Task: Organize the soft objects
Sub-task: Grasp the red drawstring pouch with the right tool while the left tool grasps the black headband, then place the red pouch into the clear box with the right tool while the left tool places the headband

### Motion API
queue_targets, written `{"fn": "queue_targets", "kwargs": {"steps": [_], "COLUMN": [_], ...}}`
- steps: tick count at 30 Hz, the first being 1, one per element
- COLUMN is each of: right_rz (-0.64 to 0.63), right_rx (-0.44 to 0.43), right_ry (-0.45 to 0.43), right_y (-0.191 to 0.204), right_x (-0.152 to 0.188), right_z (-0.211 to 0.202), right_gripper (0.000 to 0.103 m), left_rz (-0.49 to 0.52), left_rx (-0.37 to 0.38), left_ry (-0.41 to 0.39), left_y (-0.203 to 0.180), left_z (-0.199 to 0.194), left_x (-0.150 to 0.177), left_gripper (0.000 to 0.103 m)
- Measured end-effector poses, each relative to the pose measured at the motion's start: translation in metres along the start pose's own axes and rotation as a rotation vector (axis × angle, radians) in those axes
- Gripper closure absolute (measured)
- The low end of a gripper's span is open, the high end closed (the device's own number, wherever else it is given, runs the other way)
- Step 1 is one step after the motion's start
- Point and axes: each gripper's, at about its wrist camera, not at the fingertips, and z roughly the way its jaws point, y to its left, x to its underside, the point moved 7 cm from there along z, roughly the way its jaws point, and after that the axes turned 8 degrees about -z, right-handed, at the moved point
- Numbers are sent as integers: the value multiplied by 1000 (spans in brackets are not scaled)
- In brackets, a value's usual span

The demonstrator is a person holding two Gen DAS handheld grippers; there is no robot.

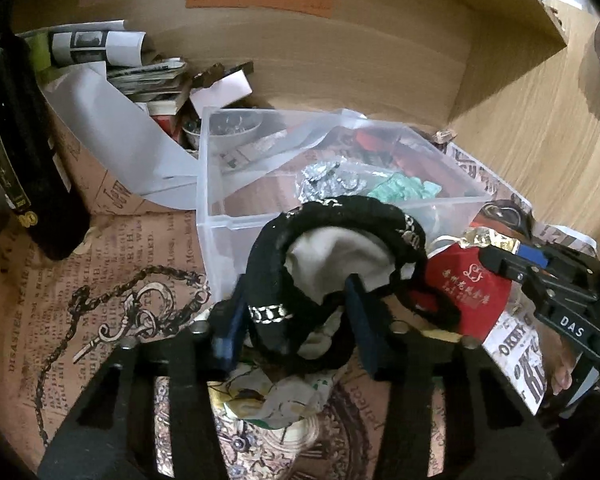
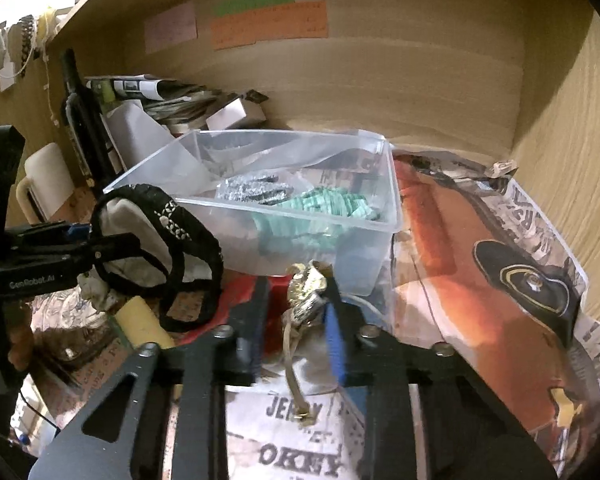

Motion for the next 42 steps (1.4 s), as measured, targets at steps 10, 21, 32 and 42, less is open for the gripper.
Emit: {"fn": "queue_targets", "kwargs": {"steps": [10,21,32,42], "right_rz": [-10,16,20,0], "right_rx": [-6,18,56,64], "right_ry": [-80,-207,-329,-352], "right_y": [3,-6,-16,-22], "right_x": [-13,-40,-76,-104], "right_z": [-17,-50,-68,-47], "right_gripper": [93,94,96,96], "left_rz": [6,45,42,5], "left_rx": [-5,9,10,-6], "left_ry": [-60,-183,-275,-272], "left_y": [-3,-18,-22,-4], "left_z": [-17,-56,-75,-56], "left_x": [-9,-37,-74,-101], "left_gripper": [83,84,84,84]}}
